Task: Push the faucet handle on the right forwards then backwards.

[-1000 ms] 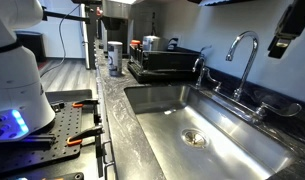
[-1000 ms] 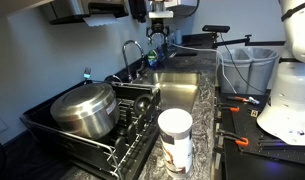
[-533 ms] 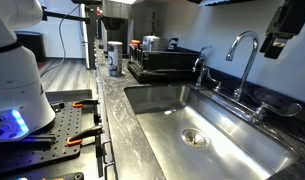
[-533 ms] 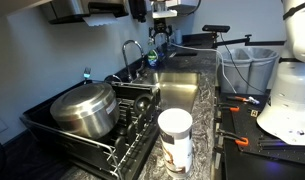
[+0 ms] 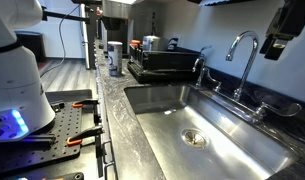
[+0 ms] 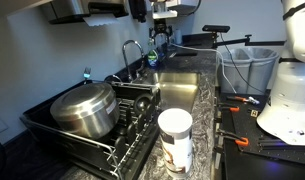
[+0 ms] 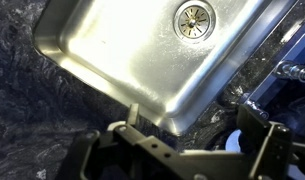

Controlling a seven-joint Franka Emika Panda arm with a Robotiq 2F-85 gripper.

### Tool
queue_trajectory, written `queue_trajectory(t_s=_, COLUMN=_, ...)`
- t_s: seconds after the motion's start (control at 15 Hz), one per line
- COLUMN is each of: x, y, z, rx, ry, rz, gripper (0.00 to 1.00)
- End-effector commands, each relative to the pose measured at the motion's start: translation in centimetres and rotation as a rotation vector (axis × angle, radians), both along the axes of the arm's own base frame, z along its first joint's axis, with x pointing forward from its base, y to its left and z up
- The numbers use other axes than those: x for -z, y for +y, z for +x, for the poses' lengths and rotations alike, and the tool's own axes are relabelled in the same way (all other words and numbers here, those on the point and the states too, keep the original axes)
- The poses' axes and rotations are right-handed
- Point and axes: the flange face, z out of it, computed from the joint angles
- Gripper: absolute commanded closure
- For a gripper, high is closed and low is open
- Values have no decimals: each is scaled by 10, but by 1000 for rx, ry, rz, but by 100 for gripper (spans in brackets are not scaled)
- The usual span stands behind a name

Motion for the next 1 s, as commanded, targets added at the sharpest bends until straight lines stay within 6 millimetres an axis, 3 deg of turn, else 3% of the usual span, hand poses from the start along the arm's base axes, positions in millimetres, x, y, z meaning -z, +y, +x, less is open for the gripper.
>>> queue_trajectory(t_s=0.0, x=-8, y=12, z=-9, rx=-85, ry=-8, rz=-26, gripper=0)
queue_trajectory(t_s=0.4, x=-14, y=38, z=-39, rx=-273, ry=-12, rz=-43, gripper=0)
queue_trajectory(t_s=0.93, x=-16, y=99, z=-90, rx=-524, ry=-39, rz=-29, gripper=0)
